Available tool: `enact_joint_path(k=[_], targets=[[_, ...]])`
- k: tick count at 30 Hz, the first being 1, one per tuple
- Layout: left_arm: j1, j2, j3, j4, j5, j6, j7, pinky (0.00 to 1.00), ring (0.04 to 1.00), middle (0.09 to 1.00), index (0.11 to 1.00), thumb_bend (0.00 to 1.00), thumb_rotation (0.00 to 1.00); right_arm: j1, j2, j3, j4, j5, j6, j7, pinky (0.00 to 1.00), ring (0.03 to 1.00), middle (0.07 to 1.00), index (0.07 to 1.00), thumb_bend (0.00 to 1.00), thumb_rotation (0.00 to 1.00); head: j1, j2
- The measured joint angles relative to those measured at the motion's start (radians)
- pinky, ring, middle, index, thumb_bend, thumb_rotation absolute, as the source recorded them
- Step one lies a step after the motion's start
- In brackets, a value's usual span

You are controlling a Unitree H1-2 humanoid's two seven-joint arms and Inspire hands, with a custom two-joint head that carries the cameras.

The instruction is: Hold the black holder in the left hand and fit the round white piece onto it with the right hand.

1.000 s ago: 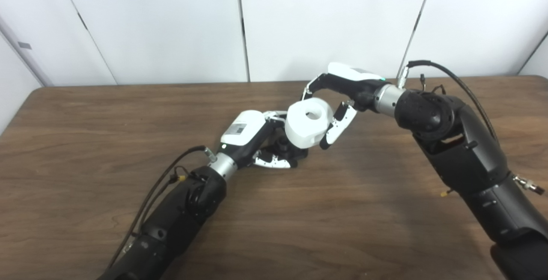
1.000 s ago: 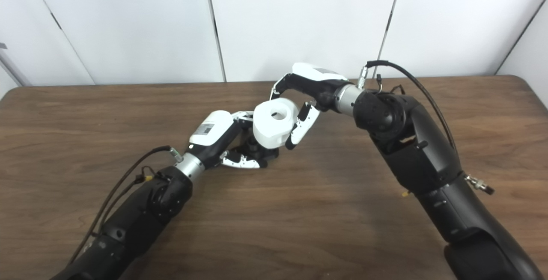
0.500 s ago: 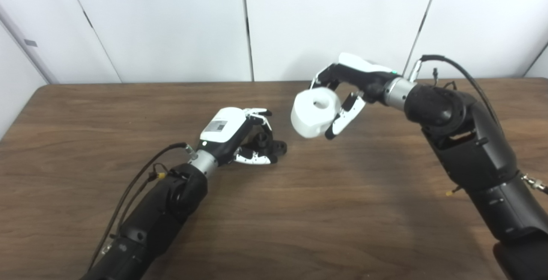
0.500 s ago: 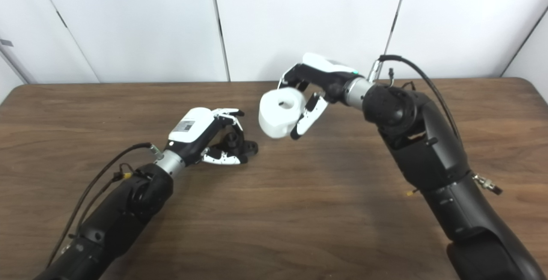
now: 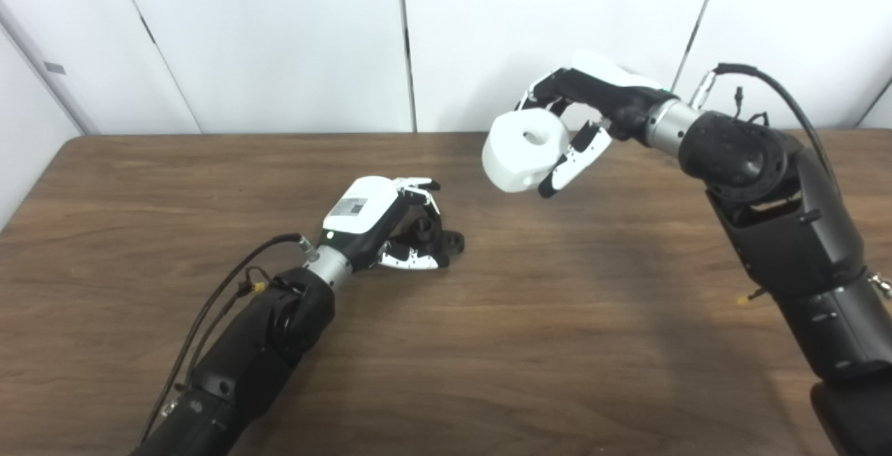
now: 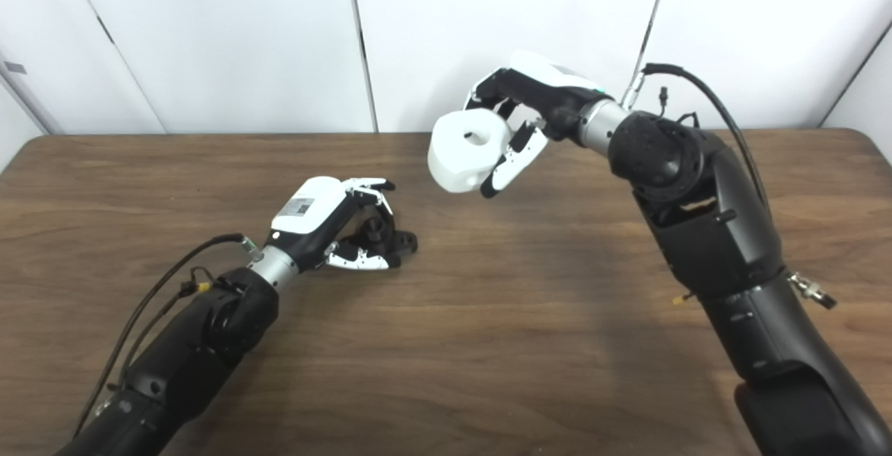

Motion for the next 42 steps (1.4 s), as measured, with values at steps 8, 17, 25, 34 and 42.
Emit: enact_joint_path(k=[8,17,25,34,42], targets=[[-0.012,-0.004,-0.026,0.018,-0.013,-0.042,0.002,0.68,0.843,0.847,0.479,0.52,0.07,0.0,-0.001,-0.001,0.0,0.003,0.0,-0.01,0.72,0.762,0.735,0.48,0.52,0.12,-0.015,0.002],[-0.016,-0.011,-0.071,0.017,-0.021,-0.075,0.003,0.67,0.85,0.853,0.478,0.52,0.07,0.0,0.0,0.001,-0.002,0.002,0.001,-0.016,0.71,0.758,0.733,0.48,0.52,0.12,-0.021,0.002],[-0.015,-0.024,-0.104,-0.002,-0.021,-0.077,0.002,0.69,0.863,0.86,0.479,0.52,0.07,0.0,0.0,0.01,-0.002,-0.002,0.001,-0.018,0.71,0.757,0.731,0.48,0.52,0.12,-0.026,0.002],[-0.014,-0.031,-0.139,-0.024,-0.025,-0.077,-0.001,0.69,0.864,0.852,0.48,0.52,0.07,0.001,0.001,0.014,-0.005,-0.004,0.006,-0.019,0.71,0.76,0.739,0.48,0.52,0.12,-0.032,0.003],[-0.014,-0.056,-0.16,-0.033,-0.023,-0.075,-0.008,0.69,0.869,0.857,0.481,0.52,0.08,0.003,0.008,0.014,-0.007,-0.003,0.011,-0.021,0.71,0.763,0.74,0.48,0.52,0.12,-0.035,0.005]])
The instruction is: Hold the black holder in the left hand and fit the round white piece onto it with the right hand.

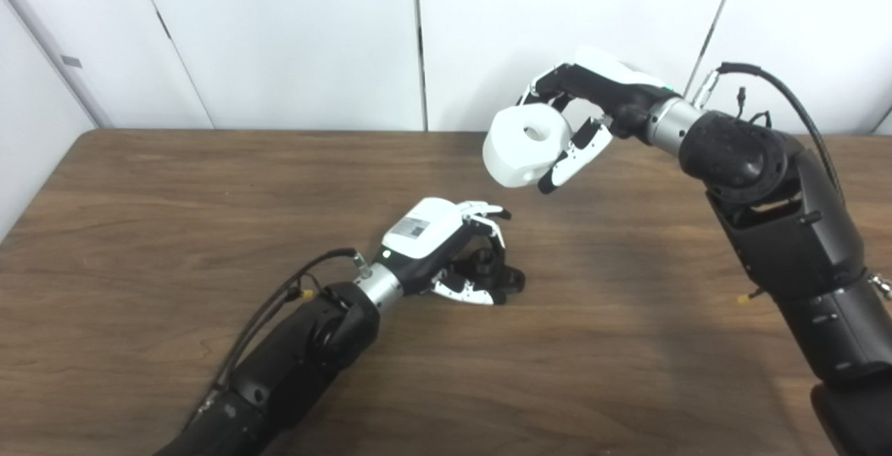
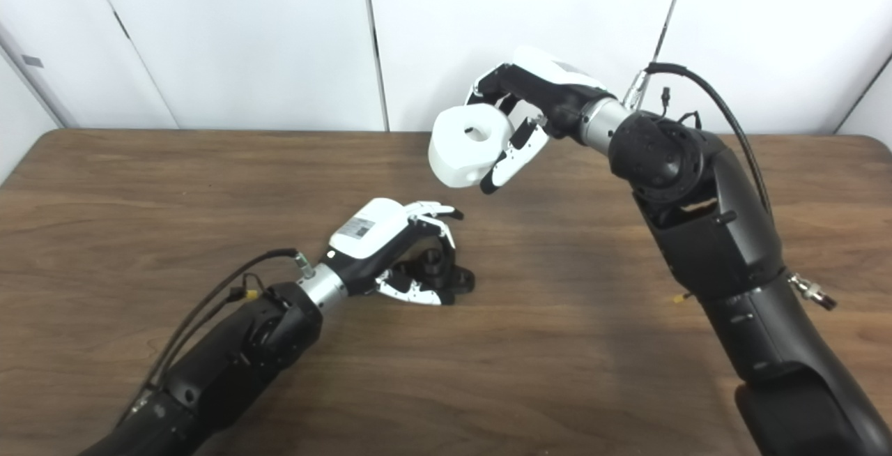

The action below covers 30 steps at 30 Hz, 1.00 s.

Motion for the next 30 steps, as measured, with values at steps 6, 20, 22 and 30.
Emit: enact_joint_path(k=[6,20,22,30], targets=[[-0.001,-0.004,-0.001,0.002,0.004,-0.001,0.001,0.67,0.867,0.865,0.483,0.52,0.08,0.0,0.001,0.003,-0.001,-0.001,0.008,0.0,0.72,0.766,0.741,0.48,0.52,0.12,-0.002,0.0],[-0.004,-0.004,0.004,0.009,0.06,-0.004,0.021,0.64,0.857,0.888,0.77,1.0,0.34,0.0,0.0,0.004,-0.001,-0.002,0.012,0.0,0.72,0.767,0.744,0.48,0.52,0.12,-0.002,0.003],[-0.003,-0.004,0.006,0.009,0.062,-0.002,0.022,0.64,0.858,0.888,0.771,1.0,0.33,0.0,0.0,0.006,-0.001,-0.002,0.012,0.0,0.72,0.764,0.742,0.48,0.52,0.12,-0.002,0.003],[0.001,-0.007,0.021,0.002,0.061,0.0,0.011,0.64,0.853,0.884,0.771,1.0,0.33,0.0,0.0,0.008,-0.001,-0.002,0.011,0.0,0.71,0.761,0.742,0.48,0.52,0.12,-0.002,0.003]])
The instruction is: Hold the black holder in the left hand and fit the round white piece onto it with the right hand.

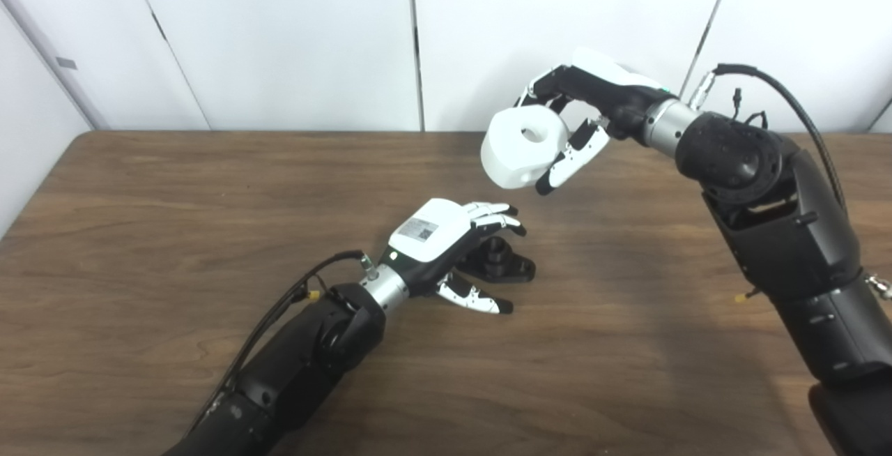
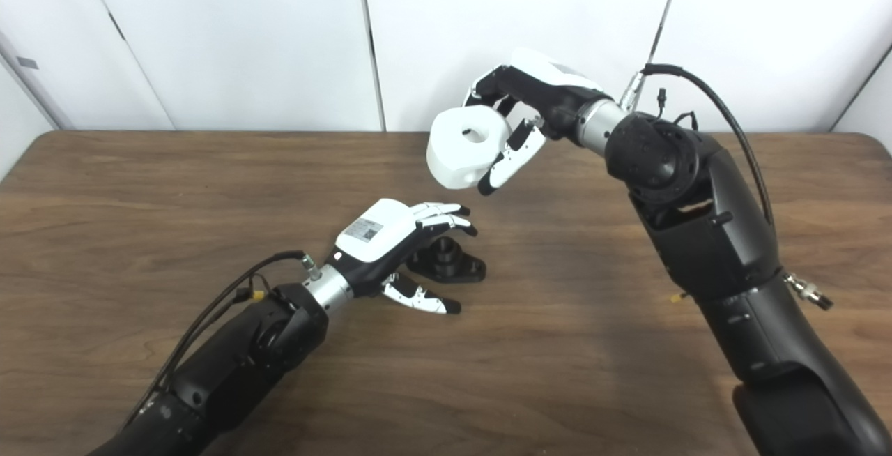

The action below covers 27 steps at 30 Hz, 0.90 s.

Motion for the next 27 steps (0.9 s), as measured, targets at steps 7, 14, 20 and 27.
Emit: enact_joint_path(k=[7,14,20,27], targets=[[0.007,-0.001,0.016,-0.007,0.0,0.002,-0.006,0.63,0.845,0.871,0.714,1.0,0.32,0.0,0.0,0.001,0.0,0.0,0.0,0.0,0.71,0.763,0.743,0.48,0.52,0.12,0.002,0.003],[0.016,0.0,0.045,-0.006,-0.009,-0.002,-0.006,0.65,0.845,0.867,0.585,0.94,0.25,0.0,0.0,0.0,0.0,0.001,0.001,0.0,0.72,0.765,0.743,0.48,0.52,0.12,0.003,0.005],[0.016,0.001,0.062,0.01,-0.009,-0.014,-0.001,0.64,0.829,0.857,0.564,0.93,0.21,0.0,0.0,-0.001,0.0,0.008,0.001,0.0,0.73,0.769,0.742,0.48,0.52,0.12,0.008,0.005],[0.014,0.001,0.081,0.024,-0.009,-0.032,0.0,0.64,0.831,0.858,0.567,0.9,0.22,0.0,-0.001,0.0,0.0,0.008,0.0,0.0,0.73,0.769,0.74,0.48,0.52,0.12,0.008,0.009]])
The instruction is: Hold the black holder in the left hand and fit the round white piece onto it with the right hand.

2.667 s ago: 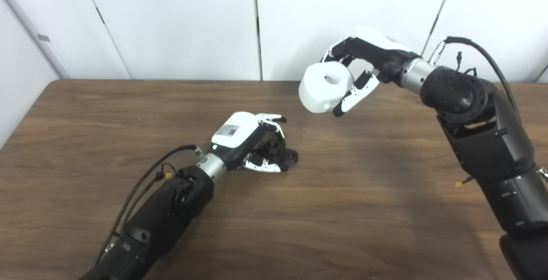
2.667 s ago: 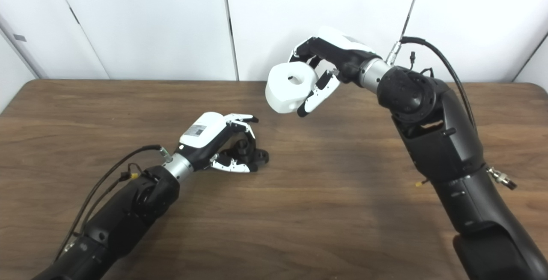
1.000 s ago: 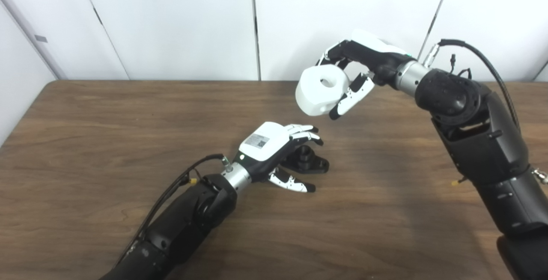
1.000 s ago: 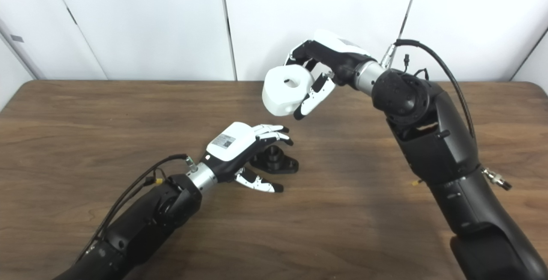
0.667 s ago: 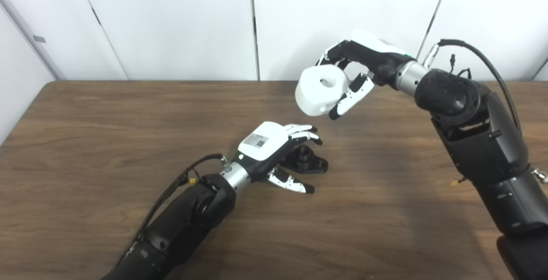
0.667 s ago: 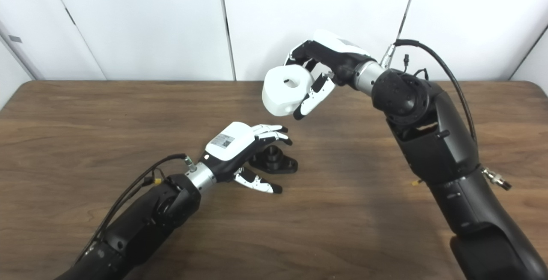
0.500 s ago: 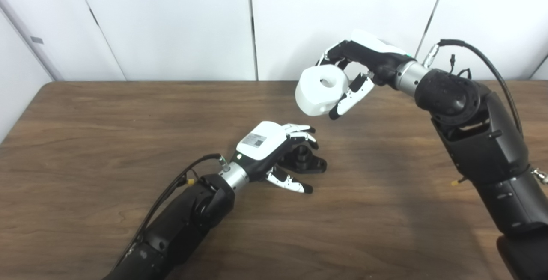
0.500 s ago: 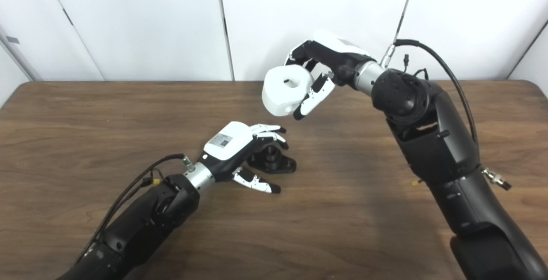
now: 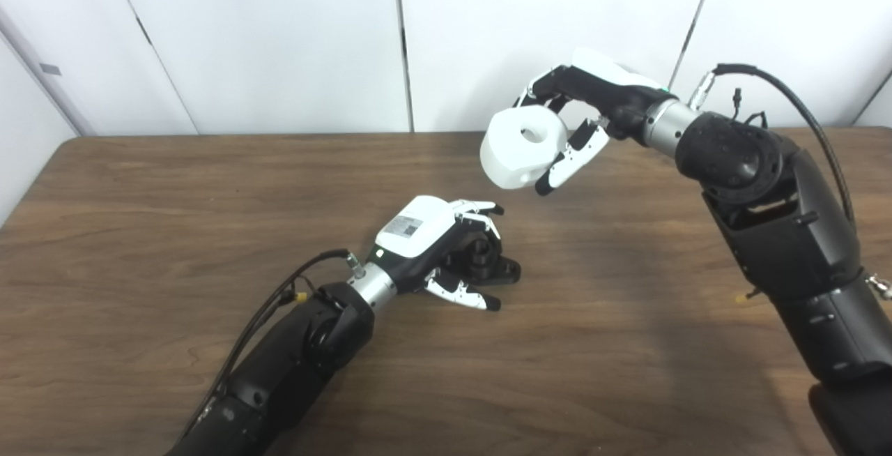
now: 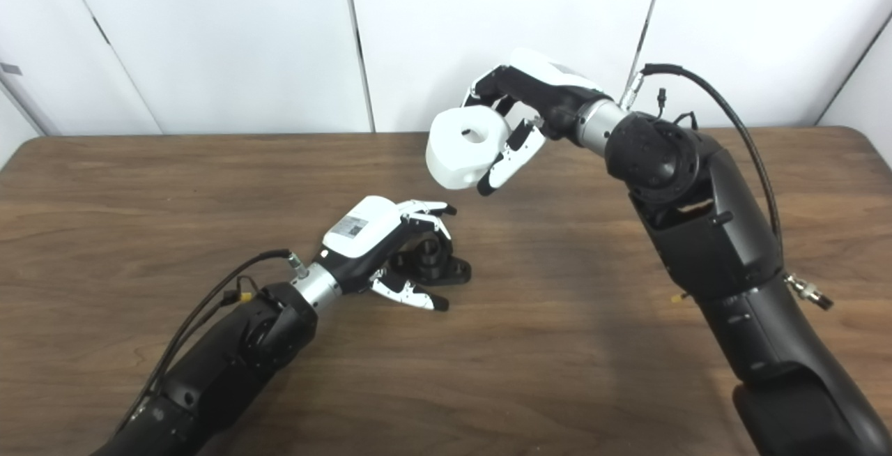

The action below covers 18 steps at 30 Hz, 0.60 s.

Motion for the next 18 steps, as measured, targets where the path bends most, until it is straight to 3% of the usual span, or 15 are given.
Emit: enact_joint_path(k=[9,13,18], targets=[[0.001,0.0,0.015,0.006,0.002,-0.002,0.004,0.64,0.822,0.85,0.586,0.92,0.21,0.0,-0.002,0.002,0.0,-0.001,0.0,0.0,0.73,0.767,0.738,0.48,0.52,0.12,0.0,0.003],[0.004,0.0,0.021,0.006,0.012,-0.001,0.011,0.63,0.829,0.874,0.692,0.99,0.22,0.0,-0.002,0.002,0.0,-0.001,0.0,0.0,0.73,0.769,0.74,0.48,0.52,0.12,0.0,0.003],[0.008,0.0,0.028,0.002,0.031,0.003,0.017,0.63,0.835,0.888,0.739,1.0,0.24,0.0,-0.002,0.002,0.0,-0.001,0.0,0.0,0.72,0.765,0.738,0.48,0.52,0.12,0.0,0.003]])
